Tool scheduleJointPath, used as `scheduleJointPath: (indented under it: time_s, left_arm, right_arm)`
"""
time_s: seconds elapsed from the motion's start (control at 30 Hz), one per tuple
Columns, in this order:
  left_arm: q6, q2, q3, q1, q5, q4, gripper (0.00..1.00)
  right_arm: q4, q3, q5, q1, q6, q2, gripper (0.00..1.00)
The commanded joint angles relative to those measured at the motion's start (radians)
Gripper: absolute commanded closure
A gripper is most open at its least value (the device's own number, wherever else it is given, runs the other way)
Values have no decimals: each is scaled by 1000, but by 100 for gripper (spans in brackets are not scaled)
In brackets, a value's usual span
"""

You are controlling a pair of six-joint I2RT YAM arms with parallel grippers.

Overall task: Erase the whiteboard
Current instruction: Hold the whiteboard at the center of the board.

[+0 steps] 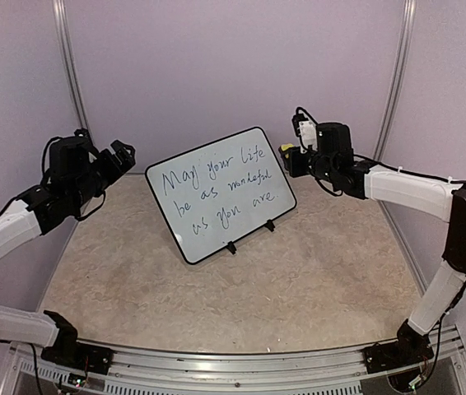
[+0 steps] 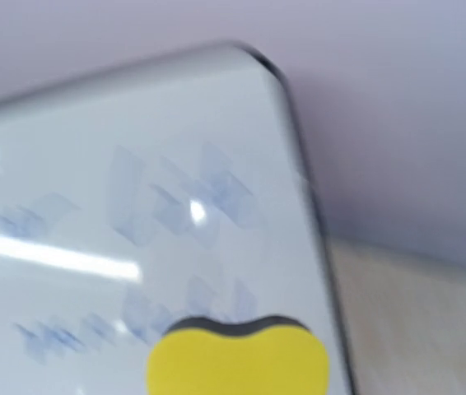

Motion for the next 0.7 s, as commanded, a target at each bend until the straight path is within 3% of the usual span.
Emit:
scheduleJointPath:
  time_s: [0.0,0.2,0.4,0.67]
  left_arm:
    - [61,76,-53,58,184,233,1]
    - [26,151,-144,141,321,447,1]
    - [31,214,-207,171,478,652,1]
    - [-71,372,-236,238,769,959,1]
  right_arm:
    - [75,103,-158,57,-224,76,80]
    - [55,289,-283,84,-309,206,79]
    - [-28,483,-213,169,-395,357,76]
    - [-93,668,-97,278,-394,488,76]
